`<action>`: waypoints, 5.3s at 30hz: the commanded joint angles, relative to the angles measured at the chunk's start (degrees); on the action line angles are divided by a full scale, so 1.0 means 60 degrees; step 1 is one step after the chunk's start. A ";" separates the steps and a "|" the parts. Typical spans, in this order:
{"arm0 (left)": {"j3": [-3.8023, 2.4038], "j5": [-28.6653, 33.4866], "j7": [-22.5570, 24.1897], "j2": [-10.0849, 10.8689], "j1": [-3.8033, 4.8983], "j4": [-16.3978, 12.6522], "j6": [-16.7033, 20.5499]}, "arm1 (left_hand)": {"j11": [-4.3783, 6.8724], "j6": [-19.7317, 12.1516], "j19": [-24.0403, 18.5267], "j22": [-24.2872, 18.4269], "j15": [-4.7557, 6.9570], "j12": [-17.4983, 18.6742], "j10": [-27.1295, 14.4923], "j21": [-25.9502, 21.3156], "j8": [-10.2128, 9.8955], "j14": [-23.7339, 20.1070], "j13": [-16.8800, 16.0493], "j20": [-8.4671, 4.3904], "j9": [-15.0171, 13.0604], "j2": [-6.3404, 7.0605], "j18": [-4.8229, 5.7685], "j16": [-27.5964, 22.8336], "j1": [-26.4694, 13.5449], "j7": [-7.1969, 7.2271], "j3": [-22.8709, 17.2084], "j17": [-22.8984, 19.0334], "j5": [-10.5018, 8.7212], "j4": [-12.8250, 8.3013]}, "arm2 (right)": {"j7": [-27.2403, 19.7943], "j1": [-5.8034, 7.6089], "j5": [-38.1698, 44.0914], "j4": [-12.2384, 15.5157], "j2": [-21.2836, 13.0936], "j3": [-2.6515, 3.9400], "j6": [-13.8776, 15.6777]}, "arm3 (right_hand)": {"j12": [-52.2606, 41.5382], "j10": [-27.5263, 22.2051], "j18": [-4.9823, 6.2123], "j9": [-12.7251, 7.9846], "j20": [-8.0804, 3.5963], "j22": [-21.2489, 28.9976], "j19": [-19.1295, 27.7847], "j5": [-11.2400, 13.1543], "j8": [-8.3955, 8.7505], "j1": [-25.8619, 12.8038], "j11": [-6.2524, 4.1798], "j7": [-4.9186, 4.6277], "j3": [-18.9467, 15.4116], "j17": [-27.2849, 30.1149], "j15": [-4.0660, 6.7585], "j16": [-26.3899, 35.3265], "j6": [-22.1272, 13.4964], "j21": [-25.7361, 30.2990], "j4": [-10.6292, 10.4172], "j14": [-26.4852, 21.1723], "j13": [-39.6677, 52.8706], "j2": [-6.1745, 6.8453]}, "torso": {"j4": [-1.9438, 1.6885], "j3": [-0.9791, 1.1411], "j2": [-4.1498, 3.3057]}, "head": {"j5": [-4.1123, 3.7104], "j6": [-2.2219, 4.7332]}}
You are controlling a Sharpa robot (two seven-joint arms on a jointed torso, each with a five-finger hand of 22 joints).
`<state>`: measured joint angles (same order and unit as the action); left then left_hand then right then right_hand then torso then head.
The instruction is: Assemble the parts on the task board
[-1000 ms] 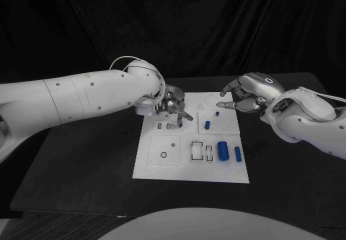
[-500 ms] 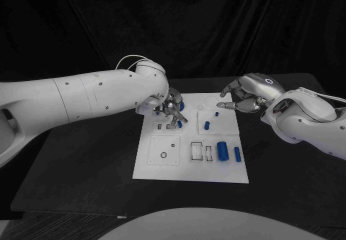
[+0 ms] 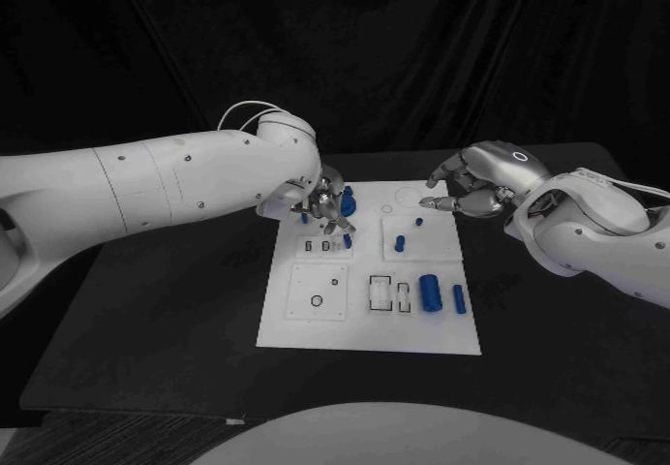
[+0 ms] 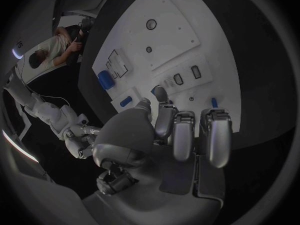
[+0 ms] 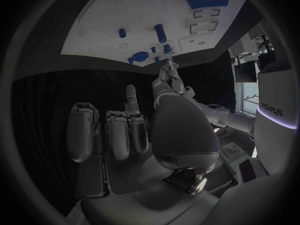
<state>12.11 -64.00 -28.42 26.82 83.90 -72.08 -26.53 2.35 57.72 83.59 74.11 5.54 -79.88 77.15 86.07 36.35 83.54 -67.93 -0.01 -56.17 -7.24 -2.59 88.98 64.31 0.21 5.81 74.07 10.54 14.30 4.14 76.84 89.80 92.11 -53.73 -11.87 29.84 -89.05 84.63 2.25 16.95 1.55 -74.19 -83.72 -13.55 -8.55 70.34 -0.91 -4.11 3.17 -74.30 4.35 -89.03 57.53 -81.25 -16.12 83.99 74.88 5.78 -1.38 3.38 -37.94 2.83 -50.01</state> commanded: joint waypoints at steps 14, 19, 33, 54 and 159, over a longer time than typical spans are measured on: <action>-0.0008 -0.0032 0.0320 -0.0212 0.0010 0.0393 0.0223 | 0.0015 0.0555 0.0361 0.1687 -0.0053 -0.1686 0.2142 0.0010 -0.3383 0.1076 -0.3679 0.0203 0.1617 0.0324 0.0158 0.0170 -0.0433 -0.0317 -0.0797 0.2655 -0.0100 0.0224 | 0.0350 -0.0020 0.0141 -0.0046 0.0039 0.0008 -0.0087 | -0.0158 0.0895 -0.0052 0.0087 0.0085 -0.2211 -0.0446 -0.0227 -0.0094 -0.0044 0.0034 -0.0016 0.0277 -0.2616 -0.0013 -0.0161 0.0023 -0.0195 -0.0056 0.1002 0.2520 -0.0221 | -0.0001 -0.0007 0.0010 | 0.0034 0.0002; -0.0007 -0.0032 0.0248 -0.0262 -0.0021 0.0529 0.0317 | 0.0009 0.0900 0.0368 0.1704 -0.0065 -0.1686 0.2142 0.0001 -0.3694 0.1076 -0.3679 0.0225 0.1859 0.0339 0.0157 0.0170 -0.0795 -0.0316 -0.0702 0.2655 -0.0558 0.0335 | 0.0359 -0.0020 0.0144 -0.0038 0.0034 0.0008 -0.0053 | -0.0158 0.0895 -0.0052 0.0087 0.0085 -0.2211 -0.0446 -0.0227 -0.0094 -0.0044 0.0034 -0.0016 0.0277 -0.2616 -0.0013 -0.0161 0.0023 -0.0195 -0.0056 0.1002 0.2520 -0.0221 | -0.0007 0.0000 0.0008 | 0.0045 0.0002; -0.0006 -0.0032 0.0126 -0.0500 -0.0160 0.0851 0.0308 | 0.0038 0.1083 0.0376 0.1720 -0.0041 -0.1686 0.2142 -0.0006 -0.3917 0.1076 -0.3679 0.0208 0.2001 0.0321 0.0158 0.0170 -0.0592 -0.0283 -0.0870 0.2655 -0.0254 0.0097 | 0.0345 -0.0021 0.0145 -0.0029 0.0036 0.0008 0.0004 | -0.0158 0.0895 -0.0051 0.0085 0.0088 -0.2209 -0.0444 -0.0241 -0.0090 -0.0043 0.0037 -0.0019 0.0275 -0.2616 -0.0016 -0.0161 0.0022 -0.0191 -0.0057 0.1002 0.2520 -0.0225 | -0.0007 -0.0011 0.0006 | 0.0067 0.0002; -0.0006 -0.0032 0.0102 -0.0720 -0.0431 0.1112 0.0142 | 0.0100 0.1447 0.0382 0.1731 0.0007 -0.1686 0.2142 -0.0014 -0.3929 0.1076 -0.3679 0.0168 0.1995 0.0338 0.0157 0.0170 -0.0647 -0.0204 -0.0925 0.2655 -0.0333 0.0041 | 0.0343 -0.0021 0.0145 -0.0100 0.0064 0.0009 0.0034 | -0.0158 0.0895 -0.0050 0.0083 0.0091 -0.2208 -0.0442 -0.0257 -0.0087 -0.0038 0.0045 -0.0022 0.0274 -0.2616 -0.0021 -0.0161 0.0026 -0.0187 -0.0055 0.1002 0.2520 -0.0231 | -0.0005 -0.0008 0.0019 | 0.0060 0.0002; -0.0007 0.0035 -0.0313 0.0084 -0.0423 0.0251 0.1133 | 0.0165 0.1668 0.0266 0.1620 0.0094 -0.1686 0.2142 -0.0305 -0.4826 0.1076 -0.3679 0.0071 0.2250 0.1037 0.0097 0.0170 0.0063 -0.0167 -0.3676 0.2655 0.1492 -0.2158 | 0.0340 -0.0042 0.0145 -0.0325 0.0214 0.0009 0.0006 | -0.0158 0.0895 -0.0026 0.0072 0.0112 -0.2175 -0.0397 -0.0275 -0.0062 0.0053 0.0066 -0.0037 0.0273 -0.2616 -0.0043 -0.0161 0.0026 -0.0093 -0.0013 0.1002 0.2520 -0.0224 | -0.0007 -0.0011 0.0032 | 0.0306 0.0002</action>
<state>12.10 -64.11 -29.20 26.95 81.15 -70.08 -20.88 2.64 66.35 83.77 74.11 5.60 -88.75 83.73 84.84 7.32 83.47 -74.43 0.80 -40.42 -1.87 -2.59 88.98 63.81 -1.04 -9.68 74.07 17.53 2.77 5.13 76.73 90.30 90.24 -52.48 -11.87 29.59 -89.05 84.63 2.24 16.95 1.56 -74.19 -83.73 -14.20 -8.55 70.34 -0.91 -4.12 3.17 -74.30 4.34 -89.03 57.52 -81.25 -16.12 83.99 74.88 5.78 -1.43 3.28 -37.78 4.60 -49.98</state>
